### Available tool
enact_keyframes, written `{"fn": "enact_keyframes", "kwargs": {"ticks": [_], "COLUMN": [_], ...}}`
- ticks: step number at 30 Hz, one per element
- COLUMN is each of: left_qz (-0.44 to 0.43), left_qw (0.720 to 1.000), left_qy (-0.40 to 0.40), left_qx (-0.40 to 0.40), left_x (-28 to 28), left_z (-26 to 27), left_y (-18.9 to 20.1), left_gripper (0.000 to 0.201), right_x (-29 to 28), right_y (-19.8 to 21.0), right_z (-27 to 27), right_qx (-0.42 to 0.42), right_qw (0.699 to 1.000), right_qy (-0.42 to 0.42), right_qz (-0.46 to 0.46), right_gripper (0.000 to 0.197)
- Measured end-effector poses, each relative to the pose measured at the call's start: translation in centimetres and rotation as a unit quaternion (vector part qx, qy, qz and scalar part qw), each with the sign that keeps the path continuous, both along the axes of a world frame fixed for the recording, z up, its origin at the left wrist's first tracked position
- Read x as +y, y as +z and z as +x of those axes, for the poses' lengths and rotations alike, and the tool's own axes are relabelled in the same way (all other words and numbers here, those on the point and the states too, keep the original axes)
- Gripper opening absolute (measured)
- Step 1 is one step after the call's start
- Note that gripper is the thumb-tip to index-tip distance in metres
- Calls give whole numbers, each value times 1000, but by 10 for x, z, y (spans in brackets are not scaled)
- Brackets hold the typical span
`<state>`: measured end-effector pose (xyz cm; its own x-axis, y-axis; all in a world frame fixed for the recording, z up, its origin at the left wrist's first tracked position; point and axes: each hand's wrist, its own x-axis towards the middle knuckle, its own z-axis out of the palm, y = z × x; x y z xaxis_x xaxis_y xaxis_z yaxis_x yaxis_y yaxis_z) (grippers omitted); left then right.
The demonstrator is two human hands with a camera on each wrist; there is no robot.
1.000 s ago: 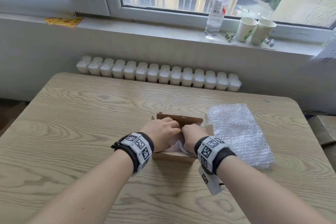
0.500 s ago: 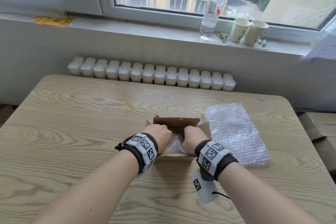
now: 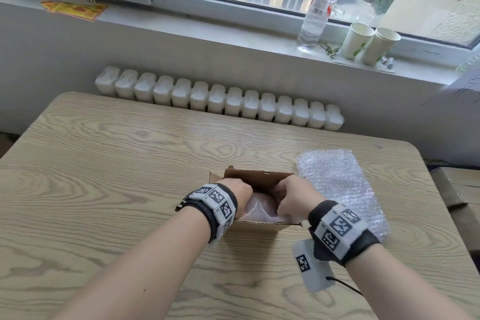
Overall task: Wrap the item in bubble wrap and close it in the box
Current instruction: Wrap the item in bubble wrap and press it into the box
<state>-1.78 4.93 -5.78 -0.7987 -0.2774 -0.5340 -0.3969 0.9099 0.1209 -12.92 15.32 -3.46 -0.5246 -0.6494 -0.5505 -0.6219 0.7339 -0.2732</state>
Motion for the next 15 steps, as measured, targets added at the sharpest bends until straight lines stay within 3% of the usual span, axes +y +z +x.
{"fn": "enact_keyframes", "kwargs": {"ticks": [4, 7, 9, 13, 15], "left_qz": [35, 66, 73, 14, -25], "left_qw": [998, 995, 996, 999, 998], "left_qy": [22, 38, 40, 8, -7], "left_qx": [-49, -61, -40, 47, 62], "left_x": [-1, 1, 2, 1, -2], "left_z": [-13, -19, -18, -5, 3], "left_y": [-1, 1, 2, 13, 24], "left_gripper": [36, 36, 34, 33, 35], "right_x": [7, 6, 5, -4, -8], "right_y": [5, 1, 0, -8, -12], "right_z": [-13, -12, -7, 1, 6], "right_qx": [-33, -47, -38, 32, 60], "right_qw": [999, 998, 996, 983, 973], "right_qy": [-14, 20, 78, 182, 224], "right_qz": [-20, -27, -20, 0, 17], "right_gripper": [34, 21, 21, 46, 44]}}
